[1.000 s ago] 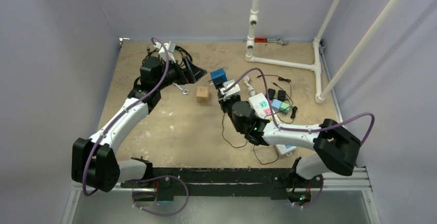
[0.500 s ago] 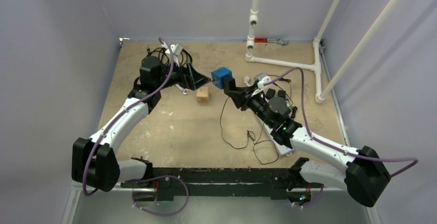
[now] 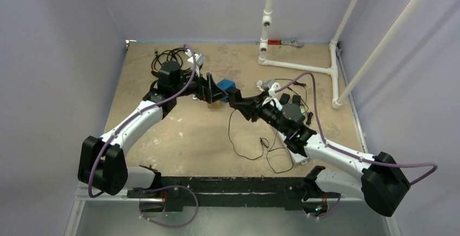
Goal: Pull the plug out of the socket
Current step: Remove the plug from the socket.
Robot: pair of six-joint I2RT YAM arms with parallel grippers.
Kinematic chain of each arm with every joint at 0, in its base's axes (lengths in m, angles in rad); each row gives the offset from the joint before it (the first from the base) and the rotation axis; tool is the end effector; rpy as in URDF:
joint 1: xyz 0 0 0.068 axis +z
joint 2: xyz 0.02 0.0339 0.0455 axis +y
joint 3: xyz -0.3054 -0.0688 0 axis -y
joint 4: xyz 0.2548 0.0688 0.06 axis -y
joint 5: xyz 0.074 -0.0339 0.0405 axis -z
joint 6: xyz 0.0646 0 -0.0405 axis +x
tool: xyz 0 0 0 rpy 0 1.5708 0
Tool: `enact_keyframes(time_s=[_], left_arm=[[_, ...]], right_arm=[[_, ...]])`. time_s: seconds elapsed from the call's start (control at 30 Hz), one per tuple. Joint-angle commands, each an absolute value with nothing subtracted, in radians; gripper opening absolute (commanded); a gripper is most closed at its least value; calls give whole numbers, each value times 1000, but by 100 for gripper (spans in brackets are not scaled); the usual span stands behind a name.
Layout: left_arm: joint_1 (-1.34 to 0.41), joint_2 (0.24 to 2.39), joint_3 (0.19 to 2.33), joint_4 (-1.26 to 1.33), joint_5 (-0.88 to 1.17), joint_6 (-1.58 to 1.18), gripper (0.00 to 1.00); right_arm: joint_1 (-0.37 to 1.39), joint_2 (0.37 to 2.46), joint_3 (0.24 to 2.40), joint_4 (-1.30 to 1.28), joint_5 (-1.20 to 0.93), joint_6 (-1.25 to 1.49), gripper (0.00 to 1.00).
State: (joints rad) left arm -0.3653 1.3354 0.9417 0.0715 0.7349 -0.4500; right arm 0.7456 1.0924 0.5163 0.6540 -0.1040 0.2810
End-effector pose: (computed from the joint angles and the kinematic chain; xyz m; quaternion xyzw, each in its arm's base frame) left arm 0.2860 -0.1558 0.3295 0.1777 0.7654 -0.4839 0.3852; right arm 0.1891 0.1838 0.3069 -0.1932 0.6511 0.3907 0.6213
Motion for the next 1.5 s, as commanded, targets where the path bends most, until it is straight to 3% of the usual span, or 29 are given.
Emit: enact_keyframes(time_s=[0.0, 0.23, 0.67, 0.93, 1.07, 1.33, 1.37, 1.47], left_arm=[[-364, 1305, 994, 70, 741, -395, 99], [-364, 1306, 994, 65, 753, -388, 99], [-364, 1353, 1014, 25, 772, -384, 75], [-365, 1375, 1023, 7, 795, -380, 72], [-365, 1386, 1018, 35, 838, -401, 55], [-372, 1396, 1004, 77, 860, -429, 1], [-374, 1397, 1001, 79, 856, -432, 0], [-380, 1407, 996, 80, 836, -439, 0]], right_arm=[[742, 1053, 532, 776, -158, 301, 0], [739, 1047, 542, 765, -164, 292, 0], [740, 1053, 591, 643, -130, 149, 0], [740, 1047, 603, 625, -136, 132, 0], [741, 1045, 605, 615, -140, 118, 0], [741, 1076, 614, 603, -127, 115, 0], [741, 1087, 618, 600, -126, 120, 1], [740, 1124, 632, 596, -139, 130, 17]])
